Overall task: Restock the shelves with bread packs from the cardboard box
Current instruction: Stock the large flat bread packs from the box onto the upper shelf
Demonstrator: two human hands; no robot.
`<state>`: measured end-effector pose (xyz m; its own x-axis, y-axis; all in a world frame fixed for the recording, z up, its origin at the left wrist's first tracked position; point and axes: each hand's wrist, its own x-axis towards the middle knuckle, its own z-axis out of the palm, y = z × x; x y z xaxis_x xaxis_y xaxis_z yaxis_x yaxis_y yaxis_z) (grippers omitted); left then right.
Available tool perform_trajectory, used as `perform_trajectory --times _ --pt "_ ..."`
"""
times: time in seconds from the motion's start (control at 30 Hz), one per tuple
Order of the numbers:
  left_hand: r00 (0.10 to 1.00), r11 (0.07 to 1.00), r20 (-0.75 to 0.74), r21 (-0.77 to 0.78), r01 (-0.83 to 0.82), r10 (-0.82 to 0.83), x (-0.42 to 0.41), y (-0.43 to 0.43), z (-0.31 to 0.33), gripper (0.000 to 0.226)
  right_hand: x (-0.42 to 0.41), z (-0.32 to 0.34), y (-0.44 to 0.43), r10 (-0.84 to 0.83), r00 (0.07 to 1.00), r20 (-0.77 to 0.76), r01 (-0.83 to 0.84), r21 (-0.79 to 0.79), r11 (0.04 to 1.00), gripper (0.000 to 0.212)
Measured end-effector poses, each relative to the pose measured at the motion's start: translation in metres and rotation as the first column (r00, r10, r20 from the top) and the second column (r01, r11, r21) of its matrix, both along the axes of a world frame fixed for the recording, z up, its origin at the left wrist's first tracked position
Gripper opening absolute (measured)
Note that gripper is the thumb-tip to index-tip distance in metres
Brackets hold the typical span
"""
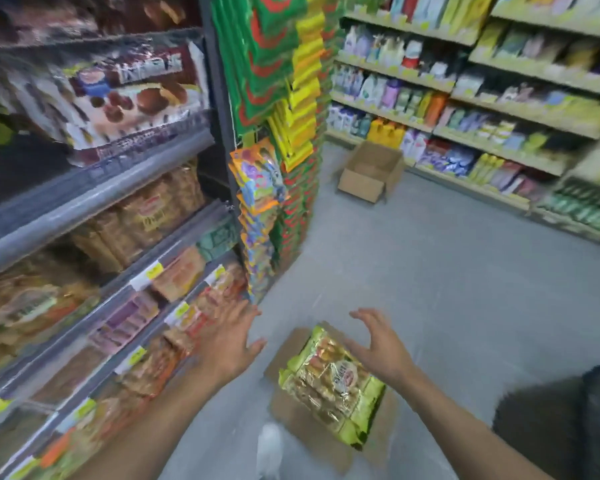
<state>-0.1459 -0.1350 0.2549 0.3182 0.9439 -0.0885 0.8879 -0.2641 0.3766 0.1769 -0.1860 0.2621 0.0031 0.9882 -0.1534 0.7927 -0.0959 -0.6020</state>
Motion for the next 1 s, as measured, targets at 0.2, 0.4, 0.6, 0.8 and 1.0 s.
perform_trajectory --times 0.2,0.4,0.6,0.8,1.0 --pt "0.985 0.974 -0.023 -0.158 0.163 -0.169 0.068 0.059 -0.065 0.067 0.051 -0.073 -0.014 -0.253 0.968 0.007 0.248 -0.214 0.945 0.054" --pt "0.950 0.900 -0.083 -0.352 0.255 -0.302 0.123 0.105 -0.150 0.065 0.075 -0.150 -0.022 -0.450 0.893 0.015 0.415 -0.419 0.808 0.057" --pt "0.922 0.823 -0.135 -0.510 0.250 -0.363 0.156 0.141 -0.260 0.060 0.084 -0.250 -0.020 -0.597 0.801 0.033 0.516 -0.542 0.663 0.063" --pt "0.937 0.736 -0.133 -0.658 0.160 -0.323 0.175 0.168 -0.389 0.060 0.093 -0.372 -0.019 -0.750 0.662 0.022 0.571 -0.663 0.484 0.061" --pt "0.968 0.670 -0.063 -0.732 0.121 -0.243 0.190 0.174 -0.492 0.039 0.103 -0.476 -0.009 -0.850 0.523 0.068 0.619 -0.715 0.325 0.055"
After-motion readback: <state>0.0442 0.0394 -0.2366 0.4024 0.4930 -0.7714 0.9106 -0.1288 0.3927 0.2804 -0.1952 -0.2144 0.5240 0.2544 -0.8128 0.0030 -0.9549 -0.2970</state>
